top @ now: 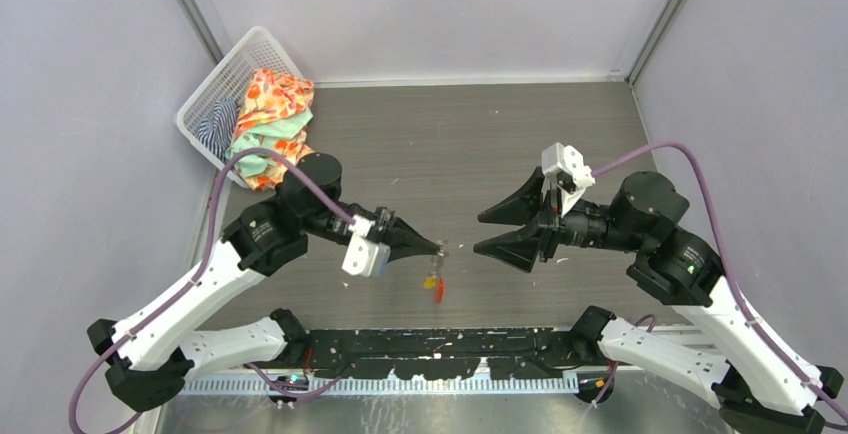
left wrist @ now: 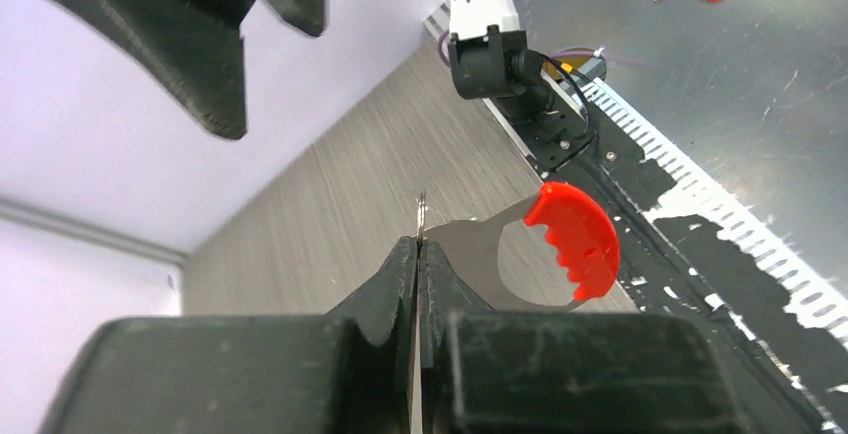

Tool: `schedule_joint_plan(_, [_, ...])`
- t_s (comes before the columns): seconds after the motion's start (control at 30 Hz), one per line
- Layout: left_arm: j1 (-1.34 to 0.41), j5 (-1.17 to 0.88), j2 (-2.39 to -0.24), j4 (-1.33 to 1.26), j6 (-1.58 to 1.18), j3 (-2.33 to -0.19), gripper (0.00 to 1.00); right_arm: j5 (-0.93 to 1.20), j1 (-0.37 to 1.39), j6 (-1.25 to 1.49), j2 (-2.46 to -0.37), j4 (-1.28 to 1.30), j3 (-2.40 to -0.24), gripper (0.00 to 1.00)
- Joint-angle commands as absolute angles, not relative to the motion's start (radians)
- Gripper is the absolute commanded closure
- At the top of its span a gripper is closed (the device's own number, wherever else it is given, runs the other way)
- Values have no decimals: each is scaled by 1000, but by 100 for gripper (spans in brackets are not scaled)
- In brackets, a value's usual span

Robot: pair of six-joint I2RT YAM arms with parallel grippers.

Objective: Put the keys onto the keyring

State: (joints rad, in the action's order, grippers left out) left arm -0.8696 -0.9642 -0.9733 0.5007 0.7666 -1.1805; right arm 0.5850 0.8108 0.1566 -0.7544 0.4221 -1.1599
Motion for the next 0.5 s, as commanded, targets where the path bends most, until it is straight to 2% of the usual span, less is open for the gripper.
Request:
schedule_joint_plan(0.0, [-900, -1046, -927, 458, 987, -1157, 100, 589, 816, 175, -740, 357, -1160, 42])
schedule_joint_plan(0.2, [-925, -1045, -908, 406, 962, -1152, 100, 652, 816, 167, -690, 279, -1114, 41])
schedule_joint_plan(0.47, [-925, -957, -931, 30, 424, -1127, 100, 705, 816, 179, -696, 216, -1084, 41])
